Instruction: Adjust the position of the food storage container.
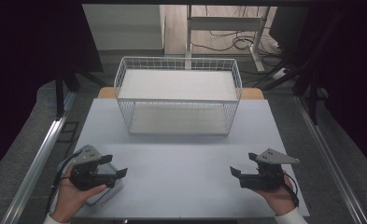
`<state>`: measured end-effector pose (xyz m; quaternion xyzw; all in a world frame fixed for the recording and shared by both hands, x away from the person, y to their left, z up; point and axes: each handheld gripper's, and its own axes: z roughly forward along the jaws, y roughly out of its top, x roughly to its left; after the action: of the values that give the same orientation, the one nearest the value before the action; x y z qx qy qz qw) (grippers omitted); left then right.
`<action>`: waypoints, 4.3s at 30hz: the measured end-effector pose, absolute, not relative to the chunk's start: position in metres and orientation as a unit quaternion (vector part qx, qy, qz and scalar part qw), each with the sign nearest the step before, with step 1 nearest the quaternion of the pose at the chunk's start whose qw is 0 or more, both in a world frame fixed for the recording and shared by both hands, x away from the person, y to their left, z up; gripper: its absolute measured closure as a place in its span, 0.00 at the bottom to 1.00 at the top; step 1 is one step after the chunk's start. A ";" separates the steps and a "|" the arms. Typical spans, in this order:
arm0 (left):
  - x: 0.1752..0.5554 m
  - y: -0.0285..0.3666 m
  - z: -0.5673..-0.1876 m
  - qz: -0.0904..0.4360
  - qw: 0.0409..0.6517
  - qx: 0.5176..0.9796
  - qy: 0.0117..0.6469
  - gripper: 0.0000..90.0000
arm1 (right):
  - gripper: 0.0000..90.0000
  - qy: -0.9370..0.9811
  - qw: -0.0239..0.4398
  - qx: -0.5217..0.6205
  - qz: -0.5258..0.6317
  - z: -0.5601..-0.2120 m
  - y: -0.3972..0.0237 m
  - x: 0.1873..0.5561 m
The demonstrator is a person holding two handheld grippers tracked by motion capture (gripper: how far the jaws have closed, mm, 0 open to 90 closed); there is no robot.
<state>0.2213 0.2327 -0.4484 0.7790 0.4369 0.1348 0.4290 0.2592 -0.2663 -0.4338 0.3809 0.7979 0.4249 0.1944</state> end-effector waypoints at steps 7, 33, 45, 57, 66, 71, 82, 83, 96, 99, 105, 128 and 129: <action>0.219 0.235 -0.447 0.144 0.427 0.779 0.437 0.25 | 0.17 0.803 0.195 0.378 0.419 -0.435 -0.263 0.256; 0.205 0.273 -0.427 0.151 0.424 0.770 0.453 0.34 | 0.21 0.811 0.199 0.371 0.406 -0.438 -0.257 0.258; 0.172 0.317 -0.430 0.145 0.346 0.787 0.490 0.96 | 0.22 0.814 0.204 0.377 0.392 -0.442 -0.257 0.261; 0.146 0.328 -0.463 0.113 0.281 0.815 0.494 1.00 | 0.22 0.813 0.207 0.391 0.379 -0.445 -0.258 0.264; 0.145 0.318 -0.486 0.089 0.249 0.833 0.485 1.00 | 0.22 0.814 0.202 0.390 0.380 -0.446 -0.256 0.266; 0.153 0.312 -0.491 0.088 0.237 0.840 0.480 1.00 | 0.22 0.814 0.202 0.390 0.380 -0.446 -0.257 0.266; 0.166 0.292 -0.493 0.076 0.250 0.837 0.481 1.00 | 0.22 0.808 0.201 0.394 0.389 -0.439 -0.265 0.270; 0.167 0.290 -0.492 0.076 0.250 0.837 0.480 1.00 | 0.22 0.809 0.200 0.394 0.388 -0.440 -0.265 0.270; 0.190 0.262 -0.493 0.074 0.253 0.842 0.470 1.00 | 0.22 0.818 0.193 0.383 0.384 -0.443 -0.259 0.268; 0.197 0.255 -0.493 0.073 0.250 0.846 0.466 1.00 | 0.22 0.818 0.191 0.385 0.382 -0.444 -0.259 0.269; 0.209 0.240 -0.495 0.074 0.251 0.851 0.455 1.00 | 0.22 0.820 0.191 0.385 0.379 -0.445 -0.257 0.269; 0.198 0.310 -0.457 0.117 0.308 0.793 0.512 1.00 | 0.22 0.819 0.193 0.387 0.378 -0.445 -0.258 0.268; 0.201 0.319 -0.456 0.121 0.308 0.786 0.522 1.00 | 0.22 0.819 0.192 0.387 0.378 -0.446 -0.258 0.268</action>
<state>0.2006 0.3185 -0.4565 0.7862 0.5218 0.1211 0.3080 0.2680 -0.2577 -0.4455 0.3867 0.8190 0.3779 0.1923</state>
